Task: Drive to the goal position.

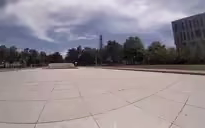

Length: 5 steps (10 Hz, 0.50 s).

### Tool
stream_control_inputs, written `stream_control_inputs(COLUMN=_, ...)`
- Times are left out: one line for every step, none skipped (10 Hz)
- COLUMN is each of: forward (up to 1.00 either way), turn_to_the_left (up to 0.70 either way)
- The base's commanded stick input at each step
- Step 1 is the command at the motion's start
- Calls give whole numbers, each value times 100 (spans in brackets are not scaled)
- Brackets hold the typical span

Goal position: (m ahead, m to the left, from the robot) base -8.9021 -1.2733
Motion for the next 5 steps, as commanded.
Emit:
stream_control_inputs(forward=100, turn_to_the_left=-22)
stream_control_inputs(forward=100, turn_to_the_left=-13)
stream_control_inputs(forward=100, turn_to_the_left=-3)
stream_control_inputs(forward=100, turn_to_the_left=8)
stream_control_inputs(forward=100, turn_to_the_left=20)
